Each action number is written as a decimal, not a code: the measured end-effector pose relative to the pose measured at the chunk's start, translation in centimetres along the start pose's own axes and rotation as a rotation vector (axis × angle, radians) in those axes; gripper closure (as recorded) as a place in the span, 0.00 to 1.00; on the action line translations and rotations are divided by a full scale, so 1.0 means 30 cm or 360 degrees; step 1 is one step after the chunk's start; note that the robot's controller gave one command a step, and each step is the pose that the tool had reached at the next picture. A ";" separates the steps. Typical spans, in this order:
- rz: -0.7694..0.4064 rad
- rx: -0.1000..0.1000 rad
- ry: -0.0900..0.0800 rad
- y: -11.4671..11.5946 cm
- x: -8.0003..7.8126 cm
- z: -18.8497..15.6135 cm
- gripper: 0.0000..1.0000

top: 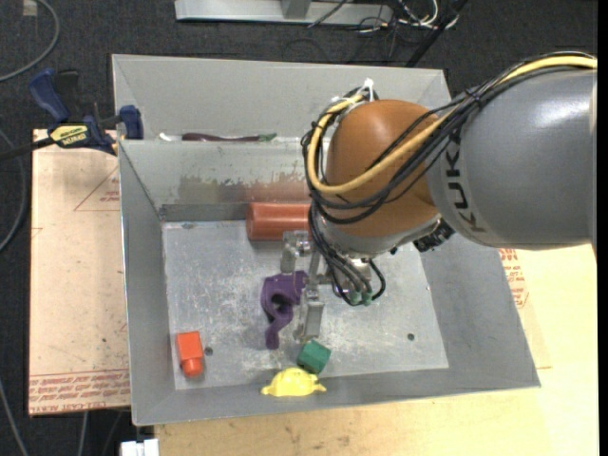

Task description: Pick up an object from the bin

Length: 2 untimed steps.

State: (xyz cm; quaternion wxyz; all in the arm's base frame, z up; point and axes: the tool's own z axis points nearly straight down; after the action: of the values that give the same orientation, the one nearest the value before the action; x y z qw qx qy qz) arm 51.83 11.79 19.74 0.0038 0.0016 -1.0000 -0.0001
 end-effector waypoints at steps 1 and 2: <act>0.0004 -0.0002 -0.0012 -0.002 -0.005 -0.015 0.00; -0.0027 -0.0004 -0.0022 -0.020 -0.019 0.130 0.00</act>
Offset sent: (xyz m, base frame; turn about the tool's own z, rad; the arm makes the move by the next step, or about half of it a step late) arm 0.0065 -0.0182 -0.1274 -0.0536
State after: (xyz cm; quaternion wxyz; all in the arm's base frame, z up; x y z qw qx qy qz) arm 52.38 11.19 15.83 -0.0030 0.0102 -0.9999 -0.0014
